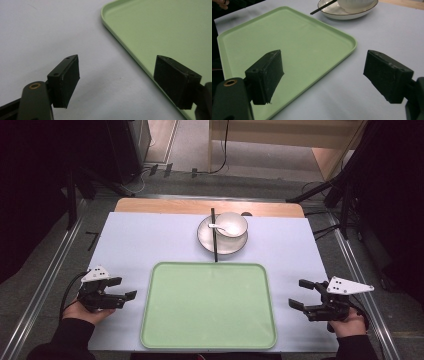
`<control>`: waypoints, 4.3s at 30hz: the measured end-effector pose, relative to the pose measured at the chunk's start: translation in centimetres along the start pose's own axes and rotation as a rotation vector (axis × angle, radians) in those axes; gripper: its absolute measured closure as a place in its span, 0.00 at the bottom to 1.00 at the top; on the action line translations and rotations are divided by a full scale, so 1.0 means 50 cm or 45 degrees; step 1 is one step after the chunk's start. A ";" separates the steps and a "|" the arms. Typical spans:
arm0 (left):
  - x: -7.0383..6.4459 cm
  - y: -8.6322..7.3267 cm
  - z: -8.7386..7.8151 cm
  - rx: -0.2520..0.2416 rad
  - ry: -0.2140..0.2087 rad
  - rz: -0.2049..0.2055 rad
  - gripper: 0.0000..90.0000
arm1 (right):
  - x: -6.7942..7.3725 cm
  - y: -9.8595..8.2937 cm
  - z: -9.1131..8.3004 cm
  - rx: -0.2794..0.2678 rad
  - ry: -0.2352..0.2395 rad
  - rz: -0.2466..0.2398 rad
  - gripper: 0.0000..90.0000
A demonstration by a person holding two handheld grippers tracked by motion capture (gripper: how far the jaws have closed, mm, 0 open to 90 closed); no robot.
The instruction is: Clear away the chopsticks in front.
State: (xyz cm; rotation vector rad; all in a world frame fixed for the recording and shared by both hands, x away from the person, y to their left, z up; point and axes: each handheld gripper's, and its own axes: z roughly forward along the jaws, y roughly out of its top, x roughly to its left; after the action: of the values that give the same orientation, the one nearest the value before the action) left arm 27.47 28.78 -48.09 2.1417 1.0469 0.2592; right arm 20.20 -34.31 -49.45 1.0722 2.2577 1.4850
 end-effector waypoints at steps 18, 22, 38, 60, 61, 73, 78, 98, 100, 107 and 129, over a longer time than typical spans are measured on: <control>0.002 0.003 0.010 0.003 -0.032 -0.036 0.22 | 0.000 0.000 0.000 0.002 0.001 0.001 0.18; -0.002 0.008 0.020 0.028 -0.028 -0.019 0.24 | 0.001 0.001 0.001 0.002 0.003 -0.007 0.18; -0.005 0.066 0.049 0.036 -0.104 0.000 0.36 | 0.000 0.001 0.004 0.010 0.006 -0.013 0.18; -0.043 0.193 0.091 0.079 -0.138 0.014 0.38 | -0.004 -0.003 0.005 0.021 -0.003 0.003 0.18; -0.046 0.208 0.097 0.084 -0.145 0.017 0.38 | -0.003 -0.002 0.005 0.022 -0.003 -0.001 0.18; -0.054 0.280 0.135 0.077 -0.162 0.012 0.43 | -0.002 0.000 0.010 0.024 -0.001 -0.013 0.18; -0.061 0.315 0.163 0.067 -0.158 0.004 0.42 | -0.002 0.000 0.009 0.025 -0.001 -0.010 0.18; -0.116 0.406 0.268 0.051 -0.087 -0.016 0.42 | -0.003 0.001 0.010 0.024 -0.005 -0.014 0.18; -0.117 0.410 0.275 0.061 -0.088 -0.027 0.42 | -0.002 0.000 0.009 0.024 -0.005 -0.011 0.18; -0.140 0.428 0.330 0.105 -0.052 -0.022 0.44 | -0.001 -0.001 0.005 0.018 -0.008 -0.011 0.18; -0.154 0.414 0.433 0.182 -0.012 -0.075 0.54 | 0.002 -0.007 -0.008 0.012 -0.015 -0.005 0.18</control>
State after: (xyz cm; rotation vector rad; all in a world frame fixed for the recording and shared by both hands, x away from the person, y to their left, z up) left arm 44.97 3.31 -48.40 2.2320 1.1518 0.1500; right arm 19.75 -34.58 -49.57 1.0759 2.2596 1.4645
